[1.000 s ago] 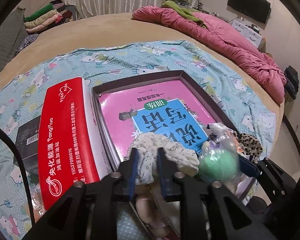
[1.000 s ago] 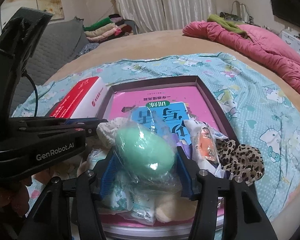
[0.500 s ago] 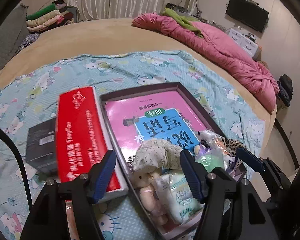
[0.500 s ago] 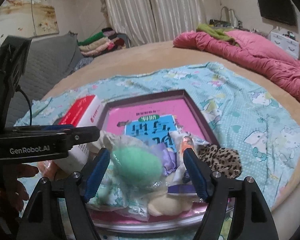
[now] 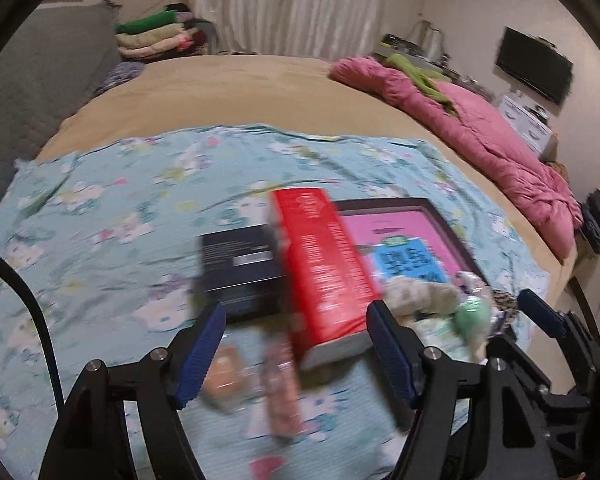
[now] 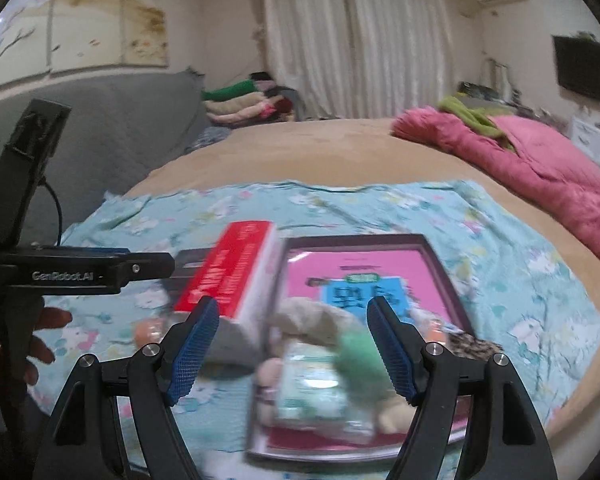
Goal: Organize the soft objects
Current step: 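Withdraw both open tools toward the pink strap and bagged tan item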
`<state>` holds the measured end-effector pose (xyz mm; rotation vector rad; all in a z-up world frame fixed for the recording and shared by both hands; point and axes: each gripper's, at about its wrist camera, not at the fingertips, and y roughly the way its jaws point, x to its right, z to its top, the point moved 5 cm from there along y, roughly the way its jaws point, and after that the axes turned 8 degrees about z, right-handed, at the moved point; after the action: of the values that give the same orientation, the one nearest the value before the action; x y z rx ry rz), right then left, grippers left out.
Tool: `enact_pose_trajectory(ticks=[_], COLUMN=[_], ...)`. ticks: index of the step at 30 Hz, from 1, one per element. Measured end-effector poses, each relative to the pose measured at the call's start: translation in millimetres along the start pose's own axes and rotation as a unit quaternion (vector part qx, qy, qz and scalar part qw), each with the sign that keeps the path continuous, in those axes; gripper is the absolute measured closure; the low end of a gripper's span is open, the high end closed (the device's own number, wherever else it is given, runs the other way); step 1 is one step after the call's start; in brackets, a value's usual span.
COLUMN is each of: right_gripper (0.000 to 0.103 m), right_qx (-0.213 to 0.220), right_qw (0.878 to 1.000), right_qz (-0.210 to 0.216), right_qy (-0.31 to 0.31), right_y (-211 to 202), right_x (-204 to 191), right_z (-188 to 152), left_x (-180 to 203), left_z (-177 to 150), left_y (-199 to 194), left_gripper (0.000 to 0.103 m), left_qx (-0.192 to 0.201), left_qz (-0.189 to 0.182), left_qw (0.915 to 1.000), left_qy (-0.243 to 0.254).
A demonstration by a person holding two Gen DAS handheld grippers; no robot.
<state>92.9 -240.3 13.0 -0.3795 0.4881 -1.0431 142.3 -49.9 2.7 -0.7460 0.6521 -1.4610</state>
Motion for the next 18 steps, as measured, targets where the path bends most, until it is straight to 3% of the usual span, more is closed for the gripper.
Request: enact_pose_trajectory(ticks=[7, 13, 18], right_gripper=[0.025, 0.025, 0.025], right_qx=[-0.064, -0.126, -0.164], right_qw=[0.993, 0.986, 0.983], right_qz=[0.076, 0.092, 0.074], right_qy=[0.061, 0.059, 0.045], right_y=[34, 70, 101], right_x=[-42, -75, -87], right_z=[-14, -42, -64], left_x=[-57, -73, -78], left_z=[-21, -40, -55], left_y=[7, 28, 51], left_gripper=[0.031, 0.031, 0.031], left_qx=[-0.02, -0.041, -0.063], left_qz=[0.02, 0.015, -0.002], left_qw=[0.9988, 0.997, 0.9941], left_qy=[-0.041, -0.064, -0.088])
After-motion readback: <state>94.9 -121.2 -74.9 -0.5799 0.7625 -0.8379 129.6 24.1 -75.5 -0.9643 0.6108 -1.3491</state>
